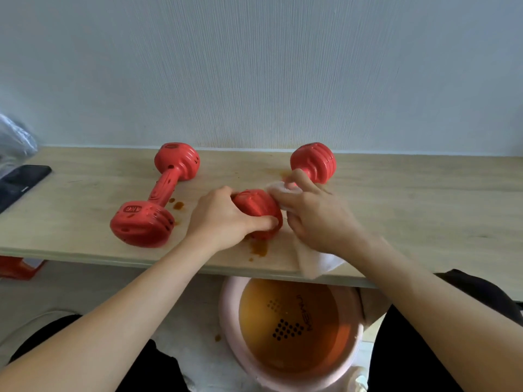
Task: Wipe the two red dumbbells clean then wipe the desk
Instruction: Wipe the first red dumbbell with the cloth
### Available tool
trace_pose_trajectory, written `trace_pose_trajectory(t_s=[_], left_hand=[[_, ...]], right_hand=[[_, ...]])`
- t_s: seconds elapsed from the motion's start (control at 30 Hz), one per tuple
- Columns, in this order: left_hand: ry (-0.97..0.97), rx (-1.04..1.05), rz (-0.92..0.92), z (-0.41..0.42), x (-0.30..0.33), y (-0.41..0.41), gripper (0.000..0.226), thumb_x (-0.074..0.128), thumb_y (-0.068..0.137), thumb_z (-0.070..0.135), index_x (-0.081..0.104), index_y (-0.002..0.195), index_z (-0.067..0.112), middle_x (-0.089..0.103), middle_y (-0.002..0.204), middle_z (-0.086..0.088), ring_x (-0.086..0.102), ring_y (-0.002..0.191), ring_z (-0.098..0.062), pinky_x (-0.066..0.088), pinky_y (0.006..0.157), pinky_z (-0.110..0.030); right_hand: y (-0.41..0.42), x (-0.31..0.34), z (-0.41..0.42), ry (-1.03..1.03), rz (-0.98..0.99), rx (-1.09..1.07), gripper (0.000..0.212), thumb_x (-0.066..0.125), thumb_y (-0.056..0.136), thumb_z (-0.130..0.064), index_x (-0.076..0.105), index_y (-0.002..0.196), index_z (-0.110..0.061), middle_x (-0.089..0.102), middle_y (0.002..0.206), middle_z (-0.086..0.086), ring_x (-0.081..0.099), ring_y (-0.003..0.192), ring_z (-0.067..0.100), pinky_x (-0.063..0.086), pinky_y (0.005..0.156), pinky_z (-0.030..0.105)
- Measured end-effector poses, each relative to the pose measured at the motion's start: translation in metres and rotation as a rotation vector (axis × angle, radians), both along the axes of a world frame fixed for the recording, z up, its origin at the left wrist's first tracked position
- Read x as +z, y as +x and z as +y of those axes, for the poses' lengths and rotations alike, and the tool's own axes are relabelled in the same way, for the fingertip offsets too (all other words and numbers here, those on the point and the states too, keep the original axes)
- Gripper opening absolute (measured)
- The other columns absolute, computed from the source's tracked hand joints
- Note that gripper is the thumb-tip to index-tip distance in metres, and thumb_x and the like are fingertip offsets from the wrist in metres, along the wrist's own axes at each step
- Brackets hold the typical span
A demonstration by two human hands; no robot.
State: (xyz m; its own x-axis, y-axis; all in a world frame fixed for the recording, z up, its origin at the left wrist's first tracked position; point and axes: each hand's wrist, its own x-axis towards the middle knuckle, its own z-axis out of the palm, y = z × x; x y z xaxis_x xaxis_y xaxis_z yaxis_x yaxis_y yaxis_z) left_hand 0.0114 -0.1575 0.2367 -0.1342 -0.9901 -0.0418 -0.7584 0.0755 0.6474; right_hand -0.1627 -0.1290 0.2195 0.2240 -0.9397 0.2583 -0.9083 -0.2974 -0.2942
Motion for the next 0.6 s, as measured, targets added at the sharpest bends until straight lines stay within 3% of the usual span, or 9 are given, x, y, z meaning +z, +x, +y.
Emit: trace_pose_trajectory(t_s=[0.1,0.23,0.3,0.4,0.5,0.6], left_hand=[[0.052,-0.019,0.034,-0.002,0.002,0.003,0.093,0.074,0.029,0.069,0.059,0.106,0.021,0.065,0.100,0.006,0.061,0.091,-0.016,0.051,0.084,-0.037],[0.176,-0.047,0.121,-0.003,0.006,0.004,0.060,0.082,0.051,0.054,0.059,0.094,0.020,0.064,0.094,0.007,0.059,0.090,-0.013,0.045,0.073,-0.027],[0.227,-0.049,0.152,-0.002,0.008,0.005,0.050,0.079,0.054,0.054,0.064,0.086,0.020,0.065,0.088,0.007,0.061,0.086,-0.012,0.044,0.068,-0.025],[0.269,-0.065,0.169,-0.004,0.010,0.007,0.040,0.077,0.059,0.054,0.064,0.080,0.022,0.067,0.087,0.005,0.061,0.086,-0.013,0.045,0.074,-0.028],[0.181,-0.046,0.076,-0.002,0.009,0.004,0.060,0.074,0.062,0.058,0.061,0.103,0.015,0.064,0.105,0.002,0.059,0.095,-0.015,0.043,0.079,-0.029],[-0.074,-0.069,-0.116,0.010,0.006,-0.003,0.076,0.067,0.068,0.061,0.045,0.127,0.019,0.051,0.126,0.000,0.053,0.108,-0.019,0.041,0.084,-0.030]], right_hand=[[-0.008,0.004,-0.005,0.020,0.003,-0.078,0.047,0.038,0.087,-0.020,0.049,0.126,-0.044,0.039,0.129,-0.005,0.050,0.105,0.030,0.049,0.081,0.044],[-0.025,0.010,-0.028,0.032,0.060,-0.297,0.044,0.045,0.092,-0.014,0.049,0.124,-0.044,0.037,0.130,-0.008,0.046,0.108,0.031,0.043,0.070,0.037],[-0.020,0.008,-0.030,0.037,0.092,-0.303,0.043,0.046,0.093,-0.013,0.048,0.124,-0.043,0.036,0.131,-0.008,0.044,0.109,0.031,0.039,0.066,0.036],[-0.016,0.006,-0.030,0.020,0.086,-0.306,0.042,0.044,0.093,-0.012,0.048,0.123,-0.041,0.035,0.131,-0.007,0.043,0.110,0.031,0.039,0.064,0.036],[-0.019,0.007,-0.031,0.027,0.079,-0.306,0.042,0.044,0.094,-0.014,0.047,0.125,-0.042,0.035,0.132,-0.006,0.043,0.109,0.030,0.038,0.066,0.036],[-0.020,0.005,-0.030,0.047,0.057,-0.300,0.041,0.043,0.093,-0.015,0.048,0.123,-0.043,0.035,0.130,-0.007,0.044,0.106,0.031,0.037,0.068,0.036]])
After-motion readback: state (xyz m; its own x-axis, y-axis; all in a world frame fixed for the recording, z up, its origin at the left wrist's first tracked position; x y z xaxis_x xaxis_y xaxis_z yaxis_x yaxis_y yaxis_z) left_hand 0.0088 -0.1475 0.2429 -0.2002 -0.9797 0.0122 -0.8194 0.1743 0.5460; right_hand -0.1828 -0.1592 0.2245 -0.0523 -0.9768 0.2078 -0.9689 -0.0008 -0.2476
